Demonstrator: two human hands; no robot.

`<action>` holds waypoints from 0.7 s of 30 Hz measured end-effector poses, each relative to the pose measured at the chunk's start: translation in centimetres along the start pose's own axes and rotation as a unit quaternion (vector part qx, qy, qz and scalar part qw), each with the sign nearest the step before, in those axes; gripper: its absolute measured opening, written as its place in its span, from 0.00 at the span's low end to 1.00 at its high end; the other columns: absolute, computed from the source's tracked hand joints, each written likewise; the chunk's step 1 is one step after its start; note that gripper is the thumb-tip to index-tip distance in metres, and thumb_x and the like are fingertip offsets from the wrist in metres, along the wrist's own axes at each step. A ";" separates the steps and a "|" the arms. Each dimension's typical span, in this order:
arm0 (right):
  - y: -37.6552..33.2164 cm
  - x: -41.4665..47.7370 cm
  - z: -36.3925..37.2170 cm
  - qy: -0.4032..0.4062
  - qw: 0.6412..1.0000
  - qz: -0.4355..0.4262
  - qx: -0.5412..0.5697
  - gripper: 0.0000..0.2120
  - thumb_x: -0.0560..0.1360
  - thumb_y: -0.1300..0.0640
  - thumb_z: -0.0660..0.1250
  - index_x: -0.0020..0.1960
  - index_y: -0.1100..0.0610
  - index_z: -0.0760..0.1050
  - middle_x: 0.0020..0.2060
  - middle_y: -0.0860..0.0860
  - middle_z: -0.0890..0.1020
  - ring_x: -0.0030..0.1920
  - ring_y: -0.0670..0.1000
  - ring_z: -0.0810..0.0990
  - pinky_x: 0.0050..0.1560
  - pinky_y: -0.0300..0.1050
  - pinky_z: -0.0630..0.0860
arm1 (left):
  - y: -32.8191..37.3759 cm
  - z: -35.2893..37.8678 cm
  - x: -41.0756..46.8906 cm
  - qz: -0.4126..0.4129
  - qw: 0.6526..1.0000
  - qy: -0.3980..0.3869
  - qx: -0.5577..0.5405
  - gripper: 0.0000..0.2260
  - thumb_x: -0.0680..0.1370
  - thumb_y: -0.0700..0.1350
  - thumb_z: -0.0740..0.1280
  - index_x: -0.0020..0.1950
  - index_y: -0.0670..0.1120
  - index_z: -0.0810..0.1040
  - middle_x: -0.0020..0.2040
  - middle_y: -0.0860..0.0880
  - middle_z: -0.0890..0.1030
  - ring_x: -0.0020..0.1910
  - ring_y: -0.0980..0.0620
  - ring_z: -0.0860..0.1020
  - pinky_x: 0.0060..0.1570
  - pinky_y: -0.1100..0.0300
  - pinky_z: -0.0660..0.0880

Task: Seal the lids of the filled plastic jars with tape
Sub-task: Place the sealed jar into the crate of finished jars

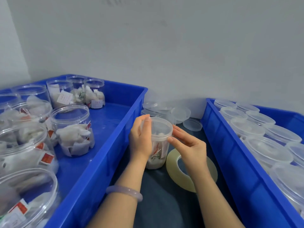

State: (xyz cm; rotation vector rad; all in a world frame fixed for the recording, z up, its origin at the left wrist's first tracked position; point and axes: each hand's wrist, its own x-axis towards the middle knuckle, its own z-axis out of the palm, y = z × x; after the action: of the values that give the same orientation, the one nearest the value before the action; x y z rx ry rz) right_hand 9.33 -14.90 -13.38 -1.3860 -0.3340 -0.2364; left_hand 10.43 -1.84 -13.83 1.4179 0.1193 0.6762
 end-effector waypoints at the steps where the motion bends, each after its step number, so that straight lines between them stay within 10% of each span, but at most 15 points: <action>1: 0.3 0.0 -0.1 -0.001 1.000 -0.009 0.005 0.13 0.67 0.71 0.72 0.48 0.57 0.83 0.49 0.47 0.85 0.54 0.46 0.82 0.50 0.36 0.78 | 0.0 0.1 0.0 0.002 1.000 0.007 -0.001 0.16 0.76 0.54 0.59 0.59 0.49 0.77 0.56 0.51 0.80 0.56 0.54 0.77 0.53 0.62 0.74; 21: 0.3 0.3 -0.6 -0.001 0.996 -0.064 -0.066 0.10 0.70 0.73 0.70 0.43 0.60 0.82 0.46 0.47 0.84 0.48 0.43 0.84 0.47 0.32 0.77 | -0.1 0.7 0.3 0.008 1.000 0.019 -0.003 0.20 0.73 0.53 0.56 0.58 0.46 0.77 0.55 0.49 0.80 0.56 0.53 0.78 0.56 0.57 0.75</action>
State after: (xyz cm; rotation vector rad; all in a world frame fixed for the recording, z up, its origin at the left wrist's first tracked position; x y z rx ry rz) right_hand 9.80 -15.40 -13.59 -1.4960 -0.4151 -0.3690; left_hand 11.06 -2.31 -13.69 1.4023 0.1356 0.7159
